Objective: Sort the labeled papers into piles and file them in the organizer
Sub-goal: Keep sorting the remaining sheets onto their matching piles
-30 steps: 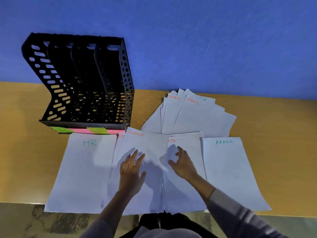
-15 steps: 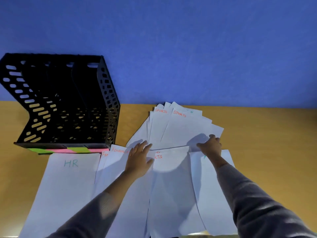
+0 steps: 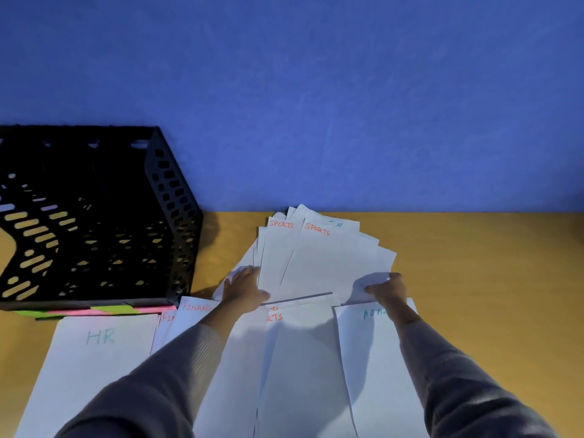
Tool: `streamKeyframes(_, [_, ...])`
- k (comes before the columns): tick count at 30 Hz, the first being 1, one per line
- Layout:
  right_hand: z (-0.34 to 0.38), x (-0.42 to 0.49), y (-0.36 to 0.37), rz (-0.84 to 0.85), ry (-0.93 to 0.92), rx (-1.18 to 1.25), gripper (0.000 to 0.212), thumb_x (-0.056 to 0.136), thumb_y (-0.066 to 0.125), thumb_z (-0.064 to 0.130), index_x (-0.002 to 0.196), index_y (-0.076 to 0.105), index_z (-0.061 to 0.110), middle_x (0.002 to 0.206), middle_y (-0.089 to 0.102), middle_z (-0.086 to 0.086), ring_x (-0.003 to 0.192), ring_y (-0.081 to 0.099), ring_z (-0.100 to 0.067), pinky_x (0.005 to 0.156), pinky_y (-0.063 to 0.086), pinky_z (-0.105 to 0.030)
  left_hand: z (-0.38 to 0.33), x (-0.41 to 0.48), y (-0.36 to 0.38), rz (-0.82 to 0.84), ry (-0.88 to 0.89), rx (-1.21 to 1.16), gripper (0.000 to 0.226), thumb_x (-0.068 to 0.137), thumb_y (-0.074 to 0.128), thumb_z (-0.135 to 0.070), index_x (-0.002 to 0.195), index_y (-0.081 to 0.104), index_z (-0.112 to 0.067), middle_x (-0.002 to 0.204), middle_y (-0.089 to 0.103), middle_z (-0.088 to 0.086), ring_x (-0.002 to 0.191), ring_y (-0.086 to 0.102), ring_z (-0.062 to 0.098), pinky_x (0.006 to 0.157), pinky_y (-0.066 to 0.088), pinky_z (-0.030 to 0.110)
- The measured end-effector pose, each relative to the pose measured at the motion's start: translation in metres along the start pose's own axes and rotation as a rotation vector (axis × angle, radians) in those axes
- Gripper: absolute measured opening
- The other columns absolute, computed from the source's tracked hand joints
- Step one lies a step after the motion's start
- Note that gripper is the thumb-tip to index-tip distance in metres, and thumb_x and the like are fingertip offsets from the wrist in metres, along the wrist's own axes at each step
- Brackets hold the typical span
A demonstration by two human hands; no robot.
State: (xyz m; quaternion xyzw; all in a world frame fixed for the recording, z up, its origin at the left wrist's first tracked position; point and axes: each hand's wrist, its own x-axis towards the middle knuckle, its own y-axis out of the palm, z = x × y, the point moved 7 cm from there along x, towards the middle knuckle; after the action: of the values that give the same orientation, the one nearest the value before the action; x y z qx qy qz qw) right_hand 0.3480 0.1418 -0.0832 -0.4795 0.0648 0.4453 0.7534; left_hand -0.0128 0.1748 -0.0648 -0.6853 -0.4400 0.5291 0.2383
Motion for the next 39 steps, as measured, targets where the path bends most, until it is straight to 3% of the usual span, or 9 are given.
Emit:
streamKeyframes(3, [0.008, 0.006, 0.007, 0.026, -0.011, 0.027, 0.075, 0.074, 0.08, 0.009, 0.137, 0.04, 0.004, 0.132, 0.055, -0.018, 0.12, 0.054, -0.034, 0.081, 0.044, -0.031, -0.004, 0.006, -0.001, -0.021, -0.014, -0.092, 0.078, 0.083, 0.062, -0.038, 0.15, 0.024, -0.023, 0.159, 0.022, -0.001, 0.145, 0.024, 0.024, 0.115, 0.029, 0.044])
streamKeyframes(7, [0.02, 0.002, 0.008, -0.061, 0.02, -0.182, 0.083, 0.071, 0.083, 0.023, 0.137, 0.037, 0.005, 0.139, 0.04, -0.016, 0.126, 0.043, -0.038, 0.098, 0.043, -0.04, 0.003, 0.016, -0.012, -0.126, -0.139, -0.117, 0.088, 0.082, 0.065, -0.04, 0.152, 0.014, -0.024, 0.161, 0.01, 0.0, 0.146, 0.015, 0.026, 0.117, 0.023, 0.04])
streamKeyframes(11, [0.021, 0.0, 0.006, -0.106, 0.109, -0.263, 0.099, 0.069, 0.085, 0.036, 0.14, 0.025, 0.002, 0.141, 0.035, -0.017, 0.131, 0.038, -0.032, 0.106, 0.035, -0.039, 0.017, 0.023, -0.023, -0.176, -0.292, -0.18, 0.092, 0.073, 0.077, -0.037, 0.144, 0.024, -0.015, 0.147, 0.026, 0.013, 0.134, 0.028, 0.035, 0.105, 0.037, 0.041])
streamKeyframes(14, [0.02, 0.006, 0.008, -0.098, 0.098, -0.179, 0.101, 0.069, 0.085, 0.034, 0.142, 0.023, 0.001, 0.142, 0.033, -0.016, 0.134, 0.034, -0.03, 0.105, 0.038, -0.036, 0.016, 0.03, -0.021, -0.134, -0.269, -0.259, 0.095, 0.072, 0.081, -0.027, 0.145, 0.023, -0.01, 0.149, 0.027, 0.013, 0.135, 0.032, 0.034, 0.107, 0.037, 0.039])
streamKeyframes(16, [0.021, 0.008, 0.01, -0.078, 0.085, -0.148, 0.09, 0.074, 0.081, 0.03, 0.14, 0.027, 0.002, 0.142, 0.036, -0.015, 0.134, 0.033, -0.029, 0.102, 0.039, -0.032, 0.014, 0.033, -0.018, -0.107, -0.252, -0.371, 0.093, 0.073, 0.082, -0.018, 0.145, 0.025, -0.005, 0.15, 0.032, 0.014, 0.135, 0.037, 0.032, 0.105, 0.039, 0.035])
streamKeyframes(22, [0.026, 0.014, 0.016, -0.001, 0.056, 0.026, 0.043, 0.079, 0.073, 0.016, 0.119, 0.062, 0.007, 0.121, 0.067, -0.013, 0.111, 0.064, -0.031, 0.085, 0.05, -0.033, 0.006, 0.039, -0.016, -0.086, -0.193, -0.609, 0.058, 0.078, 0.077, -0.007, 0.13, 0.051, -0.002, 0.132, 0.058, 0.014, 0.117, 0.058, 0.031, 0.092, 0.052, 0.035])
streamKeyframes(30, [0.034, 0.014, 0.011, -0.057, -0.057, 0.315, 0.027, 0.082, 0.076, 0.016, 0.107, 0.07, 0.008, 0.106, 0.073, -0.012, 0.088, 0.063, -0.025, 0.072, 0.04, -0.026, -0.013, 0.041, -0.022, -0.115, -0.143, -0.721, 0.058, 0.085, 0.071, -0.013, 0.136, 0.047, -0.003, 0.139, 0.053, 0.01, 0.127, 0.05, 0.031, 0.102, 0.045, 0.036])
streamKeyframes(35, [0.03, 0.011, 0.001, -0.05, -0.12, 0.579, 0.022, 0.084, 0.073, 0.011, 0.105, 0.069, 0.009, 0.103, 0.071, -0.009, 0.086, 0.063, -0.02, 0.074, 0.044, -0.028, -0.014, 0.036, -0.023, -0.136, -0.111, -0.85, 0.046, 0.084, 0.071, -0.007, 0.127, 0.055, -0.005, 0.127, 0.062, 0.009, 0.118, 0.058, 0.03, 0.095, 0.048, 0.034])
streamKeyframes(39, [0.033, 0.006, -0.01, -0.016, -0.218, 0.716, 0.016, 0.086, 0.071, 0.009, 0.101, 0.069, 0.013, 0.094, 0.071, -0.001, 0.073, 0.066, -0.003, 0.063, 0.052, -0.017, -0.016, 0.036, -0.029, -0.157, -0.054, -0.912, 0.042, 0.081, 0.073, -0.004, 0.12, 0.058, -0.006, 0.123, 0.065, 0.012, 0.109, 0.061, 0.028, 0.085, 0.047, 0.03])
